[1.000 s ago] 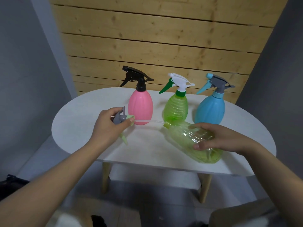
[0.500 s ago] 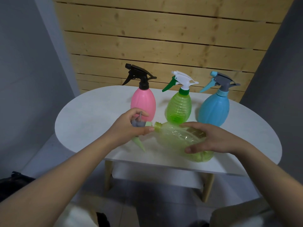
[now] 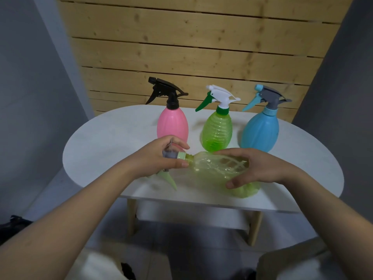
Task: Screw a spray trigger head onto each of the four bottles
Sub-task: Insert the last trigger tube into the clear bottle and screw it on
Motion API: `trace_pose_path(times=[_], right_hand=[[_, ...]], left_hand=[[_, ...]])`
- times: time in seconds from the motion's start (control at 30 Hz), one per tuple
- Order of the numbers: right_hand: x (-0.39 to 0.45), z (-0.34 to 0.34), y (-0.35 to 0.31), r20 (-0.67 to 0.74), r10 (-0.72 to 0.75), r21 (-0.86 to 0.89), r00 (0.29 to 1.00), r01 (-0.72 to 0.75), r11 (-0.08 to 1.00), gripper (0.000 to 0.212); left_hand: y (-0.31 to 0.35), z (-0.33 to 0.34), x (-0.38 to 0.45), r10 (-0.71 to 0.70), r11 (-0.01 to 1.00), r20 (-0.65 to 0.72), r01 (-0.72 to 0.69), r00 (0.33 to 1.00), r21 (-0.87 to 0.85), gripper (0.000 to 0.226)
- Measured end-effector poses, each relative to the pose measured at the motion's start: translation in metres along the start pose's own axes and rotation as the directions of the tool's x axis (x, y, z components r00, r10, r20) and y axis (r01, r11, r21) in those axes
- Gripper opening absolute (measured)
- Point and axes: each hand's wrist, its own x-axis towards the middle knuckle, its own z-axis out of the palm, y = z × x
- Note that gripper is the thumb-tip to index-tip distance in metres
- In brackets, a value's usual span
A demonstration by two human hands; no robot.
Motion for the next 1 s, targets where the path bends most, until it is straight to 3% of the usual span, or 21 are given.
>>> trace_pose_path(times=[0.2, 0.4, 0.47, 0.6, 0.73, 0.9, 1.0], right_hand=[[0.001, -0.001, 0.002, 0.092, -0.005, 0.166, 0.996, -0.01, 0.986, 0.065], [0.009, 0.004, 0.012, 0.293, 0.027, 0.456, 0.956, -0.165, 0.875, 0.054], [0.01, 0.006, 0.014, 0.242, 0.027, 0.476, 0.97, -0.143, 0.867, 0.057], [0.013, 0.007, 0.013, -0.071, -0.002, 0.547, 0.997, 0.04, 0.836, 0.068], [0.008, 0.004, 0.011, -0.18, -0.047, 0.61, 0.983, 0.149, 0.779, 0.071], [0.011, 0.005, 0.009, -0.19, 0.084, 0.553, 0.978, 0.036, 0.832, 0.053], [0.011, 0.008, 0.011, -0.105, 0.173, 0.501, 0.979, -0.098, 0.86, 0.077]], left_hand=[[-0.006, 0.003, -0.002, 0.04, 0.994, 0.026, -0.042, 0.999, 0.105, 0.037], [-0.01, 0.001, -0.006, 0.026, 0.994, 0.026, -0.029, 0.999, 0.108, 0.035], [-0.01, 0.001, -0.006, -0.001, 0.996, -0.017, 0.002, 1.0, 0.087, 0.034], [-0.013, -0.01, -0.007, -0.107, 0.993, -0.186, 0.097, 0.977, -0.066, 0.029], [-0.018, -0.022, -0.013, -0.175, 0.974, -0.267, 0.128, 0.948, -0.185, 0.028], [-0.015, -0.02, -0.019, -0.086, 0.989, -0.224, 0.057, 0.971, -0.133, 0.031], [-0.015, -0.017, -0.019, -0.055, 0.996, -0.21, 0.04, 0.976, -0.074, 0.033]])
